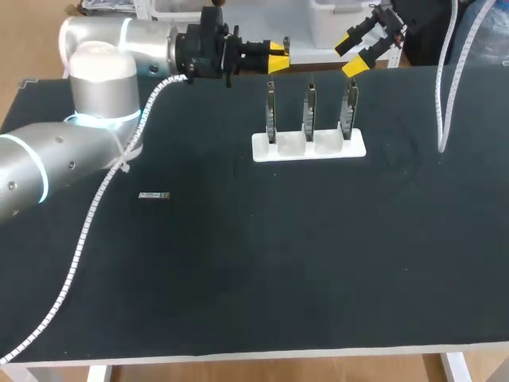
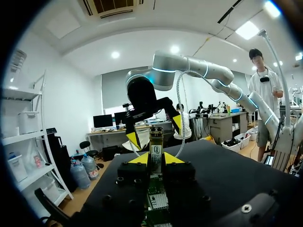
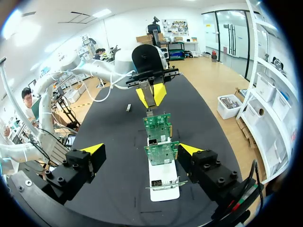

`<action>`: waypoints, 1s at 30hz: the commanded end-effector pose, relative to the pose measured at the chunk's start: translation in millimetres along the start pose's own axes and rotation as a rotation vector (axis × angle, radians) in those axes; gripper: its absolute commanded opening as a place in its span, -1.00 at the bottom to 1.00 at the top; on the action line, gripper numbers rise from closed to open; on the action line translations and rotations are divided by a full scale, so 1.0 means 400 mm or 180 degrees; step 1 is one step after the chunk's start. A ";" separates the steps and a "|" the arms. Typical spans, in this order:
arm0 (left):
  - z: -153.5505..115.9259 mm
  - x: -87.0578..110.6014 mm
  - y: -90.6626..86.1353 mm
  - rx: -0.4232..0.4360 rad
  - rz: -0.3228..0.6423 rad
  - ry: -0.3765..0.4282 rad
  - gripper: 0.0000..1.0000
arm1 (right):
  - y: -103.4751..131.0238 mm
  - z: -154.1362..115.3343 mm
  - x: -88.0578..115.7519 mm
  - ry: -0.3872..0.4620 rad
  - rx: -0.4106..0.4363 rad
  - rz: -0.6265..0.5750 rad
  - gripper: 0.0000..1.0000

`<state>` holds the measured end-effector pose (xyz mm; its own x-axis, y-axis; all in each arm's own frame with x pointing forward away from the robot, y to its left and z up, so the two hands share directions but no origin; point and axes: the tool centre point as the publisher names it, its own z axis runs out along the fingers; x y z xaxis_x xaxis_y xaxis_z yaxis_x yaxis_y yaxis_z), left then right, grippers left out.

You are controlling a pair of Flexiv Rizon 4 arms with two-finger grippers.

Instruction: Pick up the optical module with the left hand, and insert it into the network port with the right hand.

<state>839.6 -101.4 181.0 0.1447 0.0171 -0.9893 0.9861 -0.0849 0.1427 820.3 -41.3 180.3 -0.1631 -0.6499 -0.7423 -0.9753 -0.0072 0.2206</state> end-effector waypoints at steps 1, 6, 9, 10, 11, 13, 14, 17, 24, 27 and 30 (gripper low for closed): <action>0.007 -0.011 -0.036 -0.0114 -0.0009 0.0022 -1.00 | -0.020 -0.004 -0.005 0.0010 -0.0560 0.0002 1.00; 0.028 -0.009 -0.049 -0.0096 -0.0080 -0.0001 -1.00 | -0.020 -0.004 -0.005 0.0010 -0.0560 0.0002 1.00; 0.043 -0.012 -0.058 -0.0064 -0.0137 -0.0045 -1.00 | -0.020 -0.004 -0.005 0.0010 -0.0560 0.0002 1.00; 0.049 -0.014 -0.061 -0.0031 -0.0143 -0.0086 -1.00 | -0.020 -0.004 -0.005 0.0010 -0.0560 0.0002 1.00; 0.054 -0.016 -0.062 -0.0013 -0.0143 -0.0072 -1.00 | -0.020 -0.004 -0.005 0.0010 -0.0560 0.0002 1.00; 0.060 -0.018 -0.062 0.0022 -0.0146 -0.0041 -1.00 | -0.020 -0.004 -0.005 0.0010 -0.0560 0.0002 1.00; 0.061 -0.017 -0.060 0.0022 -0.0148 -0.0039 -1.00 | -0.020 -0.004 -0.005 0.0010 -0.0560 0.0002 1.00; 0.063 -0.016 -0.055 0.0027 -0.0155 -0.0028 -1.00 | -0.020 -0.004 -0.005 0.0010 -0.0560 0.0002 1.00; 0.071 -0.010 -0.041 0.0030 -0.0176 0.0005 -1.00 | -0.020 -0.004 -0.005 0.0010 -0.0560 0.0002 1.00; 0.077 -0.009 -0.033 0.0038 -0.0188 0.0010 -1.00 | -0.020 -0.004 -0.005 0.0010 -0.0560 0.0002 1.00; 0.084 -0.009 -0.026 0.0066 -0.0204 0.0010 -1.00 | -0.020 -0.004 -0.005 0.0010 -0.0560 0.0002 1.00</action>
<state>818.4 -129.6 182.3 0.0829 0.0248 -0.9962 0.9927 -0.0902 0.0804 820.3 -41.3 180.3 -0.1631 -0.6499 -0.7423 -0.9754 -0.0071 0.2205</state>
